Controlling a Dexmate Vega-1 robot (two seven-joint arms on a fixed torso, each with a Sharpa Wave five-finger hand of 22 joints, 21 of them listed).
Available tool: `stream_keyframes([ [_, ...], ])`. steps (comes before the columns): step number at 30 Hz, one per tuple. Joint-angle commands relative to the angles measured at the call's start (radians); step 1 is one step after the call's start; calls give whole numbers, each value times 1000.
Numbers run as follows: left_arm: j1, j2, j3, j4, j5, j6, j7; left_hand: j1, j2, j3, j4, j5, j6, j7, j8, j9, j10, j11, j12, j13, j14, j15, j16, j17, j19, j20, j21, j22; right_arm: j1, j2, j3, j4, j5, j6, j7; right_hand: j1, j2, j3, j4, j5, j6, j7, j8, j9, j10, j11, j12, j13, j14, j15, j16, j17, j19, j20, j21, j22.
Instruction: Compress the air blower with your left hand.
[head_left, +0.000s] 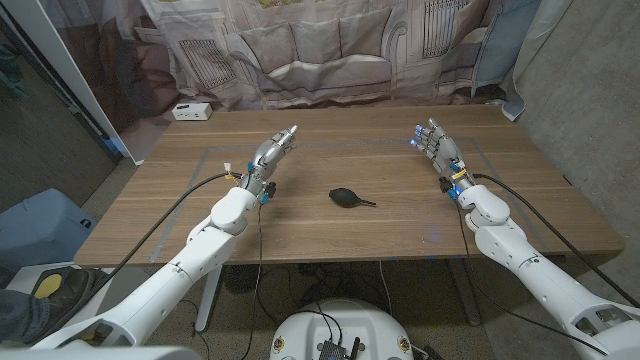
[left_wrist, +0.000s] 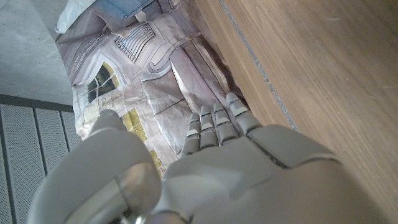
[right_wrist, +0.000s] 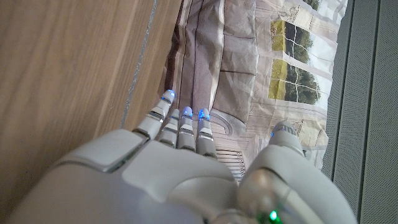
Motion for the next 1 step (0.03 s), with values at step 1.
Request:
stream_keyframes([
  [1,-4,-7,3,36,-39,-23,-20,-11,5,1,6,0,-1,4,1,0,-2,0,0,0,-1,1,-1,5,-6,4,2,5,-3,1,-3,-2,-1,-12,-15,-7,-2,-3,1,1,0,1,1,4,-4,0,-1,3,-7,0,-5,2,1,-5,1,2],
])
